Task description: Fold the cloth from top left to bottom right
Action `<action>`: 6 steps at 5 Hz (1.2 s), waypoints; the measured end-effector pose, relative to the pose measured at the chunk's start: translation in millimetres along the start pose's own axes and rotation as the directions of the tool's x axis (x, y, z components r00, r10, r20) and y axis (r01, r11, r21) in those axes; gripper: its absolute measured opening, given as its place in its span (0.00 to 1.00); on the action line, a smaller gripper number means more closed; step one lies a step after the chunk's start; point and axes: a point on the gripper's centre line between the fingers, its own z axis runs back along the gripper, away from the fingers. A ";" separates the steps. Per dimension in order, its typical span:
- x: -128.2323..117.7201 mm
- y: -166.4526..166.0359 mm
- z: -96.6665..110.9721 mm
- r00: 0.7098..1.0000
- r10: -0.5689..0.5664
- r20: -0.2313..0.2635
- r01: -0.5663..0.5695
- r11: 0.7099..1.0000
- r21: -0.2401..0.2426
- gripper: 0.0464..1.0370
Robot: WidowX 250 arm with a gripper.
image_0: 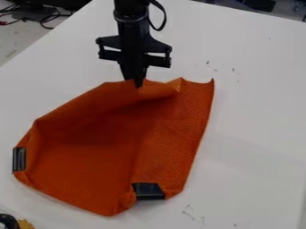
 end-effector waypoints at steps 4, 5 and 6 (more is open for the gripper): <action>-68.1 -39.7 -30.0 0.991 0.113 -0.069 -0.118 0.991 -0.060 0.22; -73.0 -45.0 -25.4 0.993 0.092 -0.074 -0.095 0.995 -0.039 0.50; -75.3 -48.2 -23.8 0.992 0.091 -0.087 -0.094 0.995 -0.029 0.80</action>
